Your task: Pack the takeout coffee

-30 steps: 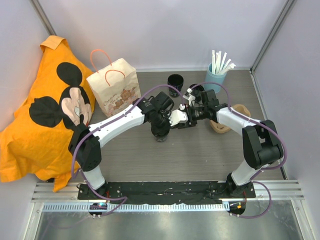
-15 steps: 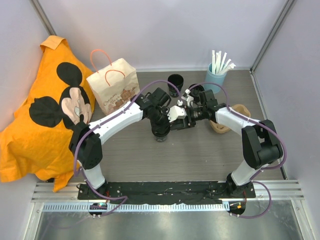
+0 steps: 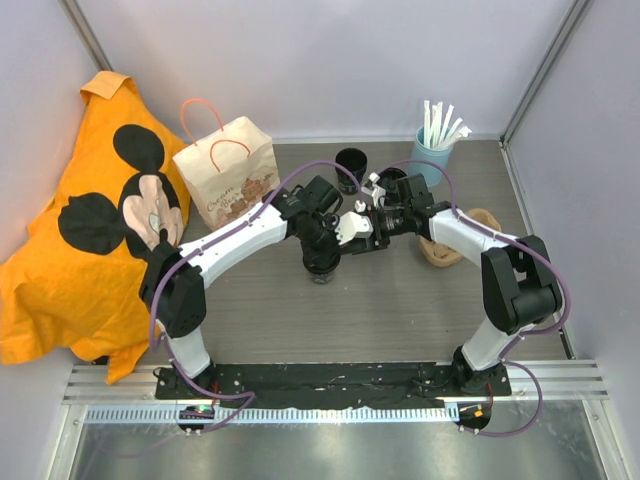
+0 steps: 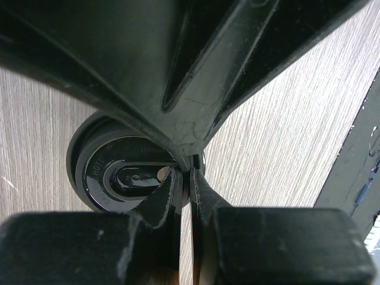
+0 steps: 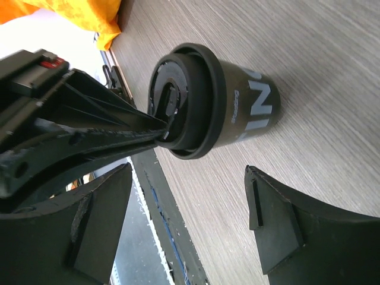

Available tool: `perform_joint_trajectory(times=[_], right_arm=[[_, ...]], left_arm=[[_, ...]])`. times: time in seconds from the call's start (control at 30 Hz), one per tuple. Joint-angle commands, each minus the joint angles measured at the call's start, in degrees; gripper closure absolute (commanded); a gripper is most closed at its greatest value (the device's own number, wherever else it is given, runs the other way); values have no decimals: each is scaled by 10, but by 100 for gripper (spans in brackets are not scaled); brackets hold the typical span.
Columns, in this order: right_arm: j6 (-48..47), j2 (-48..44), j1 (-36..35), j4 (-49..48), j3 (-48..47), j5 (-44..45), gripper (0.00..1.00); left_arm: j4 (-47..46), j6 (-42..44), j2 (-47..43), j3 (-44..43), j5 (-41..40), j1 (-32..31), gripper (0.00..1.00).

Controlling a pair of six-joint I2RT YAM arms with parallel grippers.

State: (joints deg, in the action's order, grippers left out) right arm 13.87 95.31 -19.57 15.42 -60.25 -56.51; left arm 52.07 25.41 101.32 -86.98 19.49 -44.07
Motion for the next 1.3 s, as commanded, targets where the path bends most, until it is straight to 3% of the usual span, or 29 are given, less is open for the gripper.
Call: perform_joint_trajectory(times=[0.0, 1.27], right_arm=[[-2, 8, -4, -9, -32, -10, 18], [-7, 12, -13, -10, -29, 2, 21]], left_arm=[[-2, -9, 2, -19, -3, 0, 100], [11, -6, -6, -13, -4, 0, 100]])
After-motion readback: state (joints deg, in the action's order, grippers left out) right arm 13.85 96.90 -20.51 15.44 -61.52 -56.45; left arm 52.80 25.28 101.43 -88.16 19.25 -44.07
